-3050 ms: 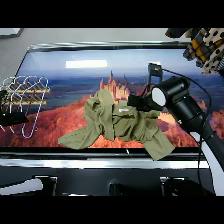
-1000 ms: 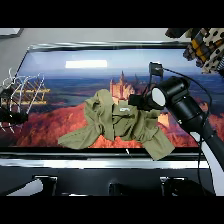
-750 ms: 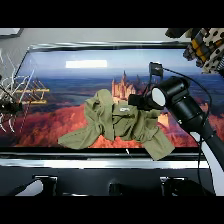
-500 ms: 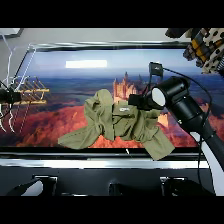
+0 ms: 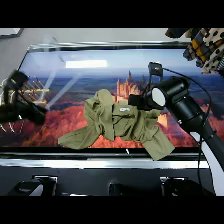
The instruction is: Fold the clothes and pants, and hang the long-sleeved shirts on hangers.
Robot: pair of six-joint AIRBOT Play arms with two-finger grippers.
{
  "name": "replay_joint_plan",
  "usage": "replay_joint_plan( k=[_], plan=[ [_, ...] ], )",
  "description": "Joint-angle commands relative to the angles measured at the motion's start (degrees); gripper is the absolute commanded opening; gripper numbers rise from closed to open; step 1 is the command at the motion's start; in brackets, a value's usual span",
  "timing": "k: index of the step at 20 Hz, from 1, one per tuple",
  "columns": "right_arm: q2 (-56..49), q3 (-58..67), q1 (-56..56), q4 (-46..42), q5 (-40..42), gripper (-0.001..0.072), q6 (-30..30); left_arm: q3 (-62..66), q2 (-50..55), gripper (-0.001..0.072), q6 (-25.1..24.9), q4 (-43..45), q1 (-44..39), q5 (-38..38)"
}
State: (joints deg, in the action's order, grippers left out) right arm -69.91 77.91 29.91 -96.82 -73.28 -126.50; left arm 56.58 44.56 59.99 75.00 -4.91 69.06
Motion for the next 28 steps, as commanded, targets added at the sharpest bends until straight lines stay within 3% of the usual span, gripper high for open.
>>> replay_joint_plan(
  k=[1,5,13,19,23,28],
  plan=[
    [0.0,0.0,0.0,-0.7,-1.3,0.0037,0.1,-5.1,-6.2,0.0031,-1.3,-1.6,-8.7,7.7],
    [0.0,0.0,0.0,-1.5,-2.7,0.0037,0.1,-5.5,-9.9,0.003,-1.8,-1.6,-14.3,7.8],
    [0.0,0.0,0.0,-4.3,-2.7,0.0037,-1.3,-5.6,-19.2,0.0029,-1.9,-2.8,-14.8,8.2],
    [0.0,0.0,0.0,-5.0,-1.8,0.0037,-1.9,-9.3,-19.3,0.0029,-3.0,-12.7,-14.8,8.0],
    [0.0,0.0,0.0,-4.8,-2.0,0.0037,-1.9,-13.9,-19.3,0.0029,-3.7,-17.0,-14.8,0.9],
    [0.0,0.0,0.0,-6.1,-3.3,0.0037,-2.5,-10.5,-20.3,0.003,-1.7,-14.2,-14.8,0.4]
  ],
)
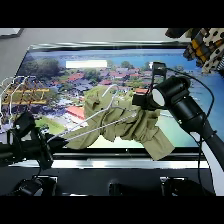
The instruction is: Fold the clothes and pants, and hang the long-sleeved shirts on hangers.
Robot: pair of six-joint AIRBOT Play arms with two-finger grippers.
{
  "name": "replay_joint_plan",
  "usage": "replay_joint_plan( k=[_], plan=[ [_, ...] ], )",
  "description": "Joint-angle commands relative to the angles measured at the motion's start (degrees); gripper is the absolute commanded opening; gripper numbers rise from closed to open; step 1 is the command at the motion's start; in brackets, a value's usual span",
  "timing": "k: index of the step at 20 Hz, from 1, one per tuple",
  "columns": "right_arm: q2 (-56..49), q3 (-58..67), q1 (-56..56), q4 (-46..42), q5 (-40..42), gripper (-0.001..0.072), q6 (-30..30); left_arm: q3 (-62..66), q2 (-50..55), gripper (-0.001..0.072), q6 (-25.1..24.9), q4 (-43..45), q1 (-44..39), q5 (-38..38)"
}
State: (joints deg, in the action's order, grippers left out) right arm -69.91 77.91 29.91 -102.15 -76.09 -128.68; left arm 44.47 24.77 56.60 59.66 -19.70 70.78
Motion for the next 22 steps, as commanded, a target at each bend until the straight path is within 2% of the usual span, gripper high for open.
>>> replay_joint_plan(
  k=[1,6,11,13,16,20,22],
  plan=[
    [0.0,0.0,0.0,-1.2,-0.5,0.0037,-1.0,3.3,-1.0,0.003,3.2,3.1,0.0,-1.0],
    [0.0,0.0,0.0,-3.7,-0.5,0.0037,-2.6,5.9,-5.0,0.0029,9.3,4.4,0.0,8.5],
    [0.0,0.0,0.0,-5.0,-0.2,0.0037,-3.8,5.5,-11.3,0.0029,16.0,3.9,0.0,9.4],
    [0.0,0.0,0.0,-4.9,-0.1,0.0037,-3.8,3.1,-10.9,0.0028,15.7,-0.1,0.0,9.1],
    [0.0,0.0,0.0,-4.8,-0.3,0.0037,-3.8,-1.6,-9.5,0.0028,12.2,-5.8,0.0,7.6],
    [0.0,0.0,0.0,-4.3,-0.3,0.0037,-3.8,-4.0,-7.4,0.0029,10.2,-5.5,0.0,1.4],
    [0.0,0.0,0.0,-3.9,-0.3,0.0037,-3.8,-4.1,-4.5,0.0029,6.9,-5.6,0.0,-0.5]
  ],
)
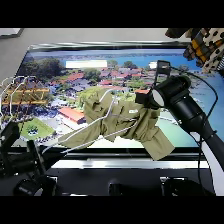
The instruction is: Fold the clothes and pants, and hang the long-sleeved shirts on hangers.
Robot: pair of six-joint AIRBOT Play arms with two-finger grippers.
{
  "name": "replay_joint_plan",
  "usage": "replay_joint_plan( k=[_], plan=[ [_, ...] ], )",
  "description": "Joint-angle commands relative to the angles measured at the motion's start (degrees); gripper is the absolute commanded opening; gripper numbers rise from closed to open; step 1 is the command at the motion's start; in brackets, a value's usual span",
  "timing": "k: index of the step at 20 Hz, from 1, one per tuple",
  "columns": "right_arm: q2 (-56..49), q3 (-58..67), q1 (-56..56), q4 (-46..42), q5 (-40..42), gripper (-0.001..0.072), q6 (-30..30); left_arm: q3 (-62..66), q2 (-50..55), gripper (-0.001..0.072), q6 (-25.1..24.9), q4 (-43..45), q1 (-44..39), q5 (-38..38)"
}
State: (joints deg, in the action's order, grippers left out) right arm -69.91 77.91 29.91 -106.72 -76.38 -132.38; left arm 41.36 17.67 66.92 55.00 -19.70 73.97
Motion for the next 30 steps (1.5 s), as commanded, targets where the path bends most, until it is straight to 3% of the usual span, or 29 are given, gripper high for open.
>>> replay_joint_plan(
  k=[1,7,13,22,30],
  plan=[
    [0.0,0.0,0.0,1.1,0.0,0.0037,0.0,-1.0,4.1,0.0029,-5.2,-1.4,0.0,-4.9],
    [0.0,1.1,0.0,2.7,-1.4,0.0037,1.7,-1.0,12.1,0.003,-17.3,-10.4,0.0,-9.8],
    [0.0,8.9,0.0,2.5,-10.1,0.0036,6.9,-1.0,13.9,0.003,-25.2,-17.1,0.0,-10.5],
    [0.0,17.7,0.0,2.7,-22.2,0.0036,10.7,-1.0,25.4,0.0029,-42.1,-32.0,0.0,-11.1],
    [0.0,21.5,0.0,2.4,-29.5,0.0036,10.7,-1.0,31.3,0.003,-46.2,-32.6,0.0,-16.9]
  ],
)
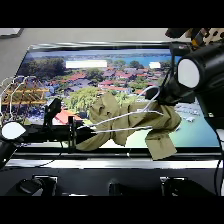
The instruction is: Fold the clothes and pants, and hang the long-sleeved shirts on hangers.
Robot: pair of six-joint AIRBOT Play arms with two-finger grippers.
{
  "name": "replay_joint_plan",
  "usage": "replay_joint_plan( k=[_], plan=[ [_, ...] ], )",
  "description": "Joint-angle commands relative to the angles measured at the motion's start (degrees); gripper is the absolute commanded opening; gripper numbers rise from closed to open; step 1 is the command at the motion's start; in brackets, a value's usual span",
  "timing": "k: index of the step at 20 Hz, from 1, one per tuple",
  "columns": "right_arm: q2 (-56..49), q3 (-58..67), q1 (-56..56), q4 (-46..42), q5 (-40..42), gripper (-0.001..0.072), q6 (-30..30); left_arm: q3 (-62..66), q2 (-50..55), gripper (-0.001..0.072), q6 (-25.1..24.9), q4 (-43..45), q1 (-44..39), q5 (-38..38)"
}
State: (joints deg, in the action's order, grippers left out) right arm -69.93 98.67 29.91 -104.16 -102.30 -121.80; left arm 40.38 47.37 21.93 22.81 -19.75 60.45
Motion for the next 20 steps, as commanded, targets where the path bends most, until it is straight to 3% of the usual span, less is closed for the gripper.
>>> replay_joint_plan(
  k=[1,10,20],
  plan=[
    [0.1,0.8,0.0,-0.4,-3.5,0.0036,0.1,0.0,1.6,0.003,-1.2,-0.3,0.0,-3.8],
    [0.9,0.8,0.0,-10.1,-3.5,0.0036,-0.5,0.0,1.6,0.0029,-0.9,0.1,0.1,-6.1],
    [0.9,0.7,0.0,-13.5,3.1,0.0034,-4.6,0.0,1.6,0.0029,-0.7,-0.8,0.0,-5.7]
  ],
)
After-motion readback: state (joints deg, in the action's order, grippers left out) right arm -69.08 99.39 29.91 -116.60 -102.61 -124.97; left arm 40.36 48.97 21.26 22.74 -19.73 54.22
